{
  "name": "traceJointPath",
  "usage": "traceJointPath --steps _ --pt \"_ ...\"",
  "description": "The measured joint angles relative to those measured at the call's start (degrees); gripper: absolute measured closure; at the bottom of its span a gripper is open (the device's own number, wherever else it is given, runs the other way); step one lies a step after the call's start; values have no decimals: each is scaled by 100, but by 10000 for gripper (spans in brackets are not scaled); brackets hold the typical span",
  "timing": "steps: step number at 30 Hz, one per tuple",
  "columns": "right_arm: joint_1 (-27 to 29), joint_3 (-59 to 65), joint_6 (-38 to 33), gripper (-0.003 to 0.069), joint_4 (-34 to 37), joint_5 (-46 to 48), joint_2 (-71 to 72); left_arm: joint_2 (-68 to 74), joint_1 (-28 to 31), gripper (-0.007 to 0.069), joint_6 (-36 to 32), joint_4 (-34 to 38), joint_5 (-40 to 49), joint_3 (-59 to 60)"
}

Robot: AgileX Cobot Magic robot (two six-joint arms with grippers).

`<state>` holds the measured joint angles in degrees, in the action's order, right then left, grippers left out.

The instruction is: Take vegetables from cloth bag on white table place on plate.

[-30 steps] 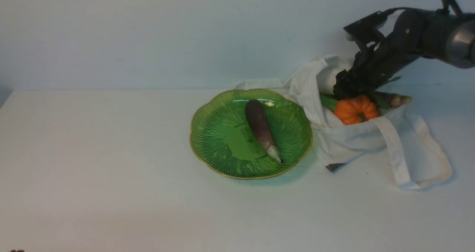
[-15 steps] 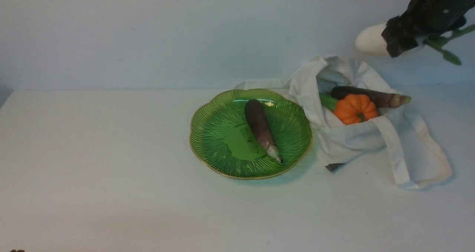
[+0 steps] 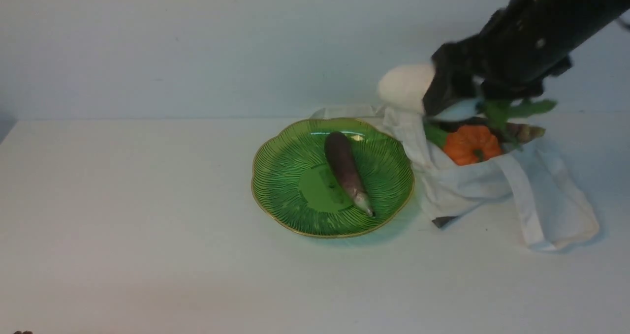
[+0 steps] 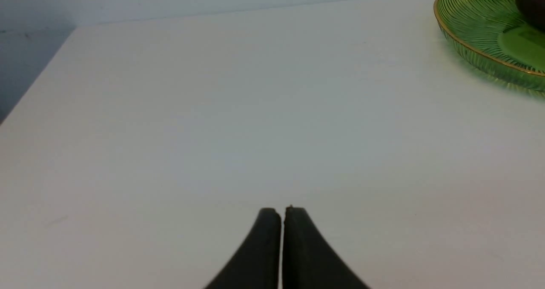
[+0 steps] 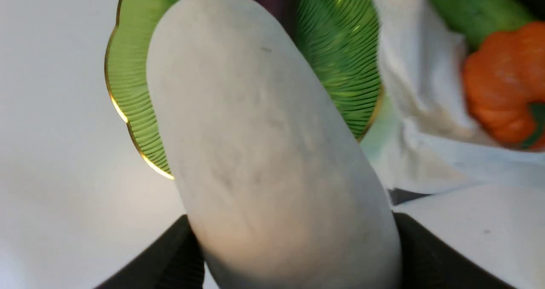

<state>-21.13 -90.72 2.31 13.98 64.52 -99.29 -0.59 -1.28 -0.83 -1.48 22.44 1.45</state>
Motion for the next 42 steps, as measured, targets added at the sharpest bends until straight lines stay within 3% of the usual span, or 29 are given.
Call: traceJointPath --steps 6,11,20,24,26,29,39,42 --pt "-537 382 780 169 -397 -1318 -713 0 0 629 0 0 0 0" --pt "-598 381 1150 169 -660 -2434 -1387 0 0 629 0 0 0 0" --pt "-598 381 1362 169 -719 -3287 -2093 0 0 629 0 0 0 0" --pt "-598 375 1387 111 -778 -3349 -2168 0 0 629 0 0 0 0" --pt "-598 363 1393 27 -781 -3216 -2181 0 0 629 0 0 0 0" --pt "-598 166 1355 -20 -804 -2814 -2168 0 0 629 0 0 0 0" --pt "-598 -1699 441 -32 -873 58 -1727 0 0 629 0 0 0 0" --pt "-598 -2207 261 -24 -962 504 -1667 0 0 629 0 0 0 0"
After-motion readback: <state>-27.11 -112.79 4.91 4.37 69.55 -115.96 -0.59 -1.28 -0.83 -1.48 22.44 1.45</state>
